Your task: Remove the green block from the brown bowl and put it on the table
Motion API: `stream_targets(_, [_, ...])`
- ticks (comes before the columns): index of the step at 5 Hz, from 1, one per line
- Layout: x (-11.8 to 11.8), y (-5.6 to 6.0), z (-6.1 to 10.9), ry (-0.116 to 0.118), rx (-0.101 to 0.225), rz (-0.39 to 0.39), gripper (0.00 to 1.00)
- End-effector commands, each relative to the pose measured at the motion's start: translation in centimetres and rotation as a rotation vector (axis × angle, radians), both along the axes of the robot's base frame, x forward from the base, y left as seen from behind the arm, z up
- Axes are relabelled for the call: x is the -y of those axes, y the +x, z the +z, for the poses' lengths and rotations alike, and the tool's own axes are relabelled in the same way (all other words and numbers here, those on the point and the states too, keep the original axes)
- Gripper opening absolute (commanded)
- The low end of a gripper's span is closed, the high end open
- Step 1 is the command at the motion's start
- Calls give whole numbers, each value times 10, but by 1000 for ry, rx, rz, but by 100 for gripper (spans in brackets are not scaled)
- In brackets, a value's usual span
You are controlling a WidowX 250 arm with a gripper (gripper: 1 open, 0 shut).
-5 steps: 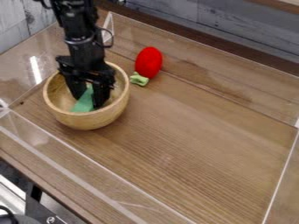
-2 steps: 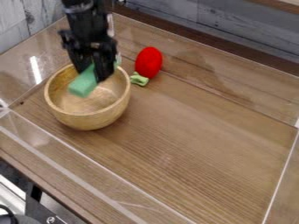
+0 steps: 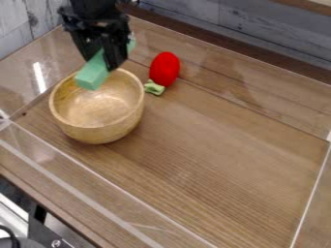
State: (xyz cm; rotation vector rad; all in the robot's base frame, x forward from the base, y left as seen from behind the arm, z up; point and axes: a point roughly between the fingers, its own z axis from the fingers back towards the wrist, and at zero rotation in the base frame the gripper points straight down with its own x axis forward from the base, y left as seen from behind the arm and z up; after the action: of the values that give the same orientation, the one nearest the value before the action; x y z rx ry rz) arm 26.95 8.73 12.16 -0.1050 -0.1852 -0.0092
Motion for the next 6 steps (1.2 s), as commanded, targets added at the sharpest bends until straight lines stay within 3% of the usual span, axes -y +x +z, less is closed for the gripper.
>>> stream_targets(1, [34, 3, 4, 13, 54, -79, 0])
stream_targets(4, [148, 25, -41, 11, 9, -88, 0])
stream_targets(5, [168, 26, -62, 12, -16, -105, 0])
stream_targets(6, [163, 32, -72, 13, -21, -99, 0])
